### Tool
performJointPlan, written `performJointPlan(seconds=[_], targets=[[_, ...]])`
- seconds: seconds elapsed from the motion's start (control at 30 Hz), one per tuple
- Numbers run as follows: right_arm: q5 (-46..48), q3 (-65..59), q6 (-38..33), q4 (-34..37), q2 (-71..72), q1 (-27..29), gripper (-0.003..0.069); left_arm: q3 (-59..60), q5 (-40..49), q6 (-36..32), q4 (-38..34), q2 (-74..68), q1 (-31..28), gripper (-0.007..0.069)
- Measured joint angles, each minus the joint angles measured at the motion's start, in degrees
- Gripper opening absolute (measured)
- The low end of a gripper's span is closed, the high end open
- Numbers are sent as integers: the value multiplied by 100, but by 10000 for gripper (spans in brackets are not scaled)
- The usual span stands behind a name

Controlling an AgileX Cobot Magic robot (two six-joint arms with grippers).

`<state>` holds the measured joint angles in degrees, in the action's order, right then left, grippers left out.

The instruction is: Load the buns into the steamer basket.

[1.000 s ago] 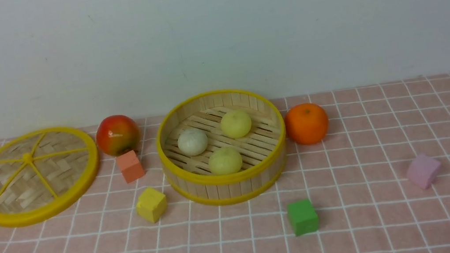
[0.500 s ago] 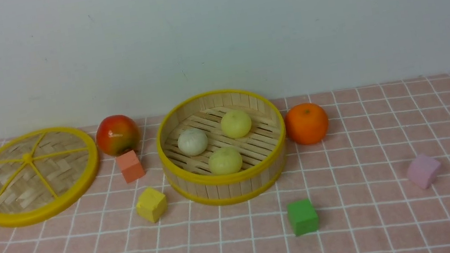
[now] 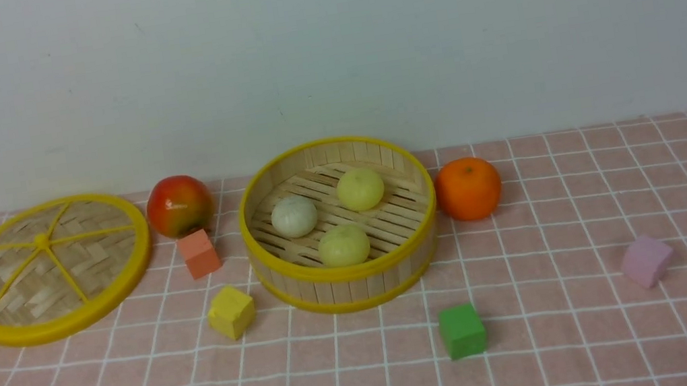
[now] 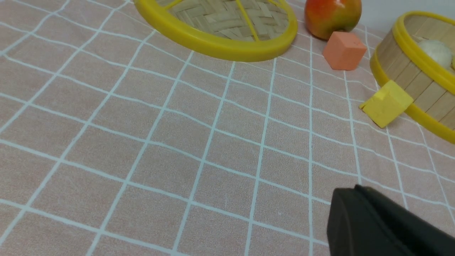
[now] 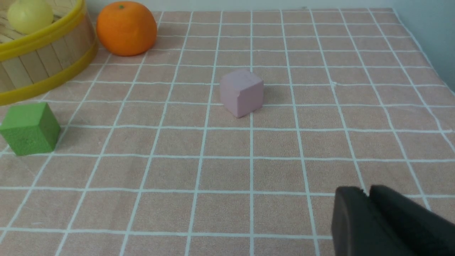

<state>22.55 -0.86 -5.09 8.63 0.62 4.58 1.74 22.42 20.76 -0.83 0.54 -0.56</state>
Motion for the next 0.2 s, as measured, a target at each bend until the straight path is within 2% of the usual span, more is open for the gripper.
performJointPlan(seconds=[0.2], targets=[[0,0,0,0,0,0,87,0,0,0,0,0,0,5]])
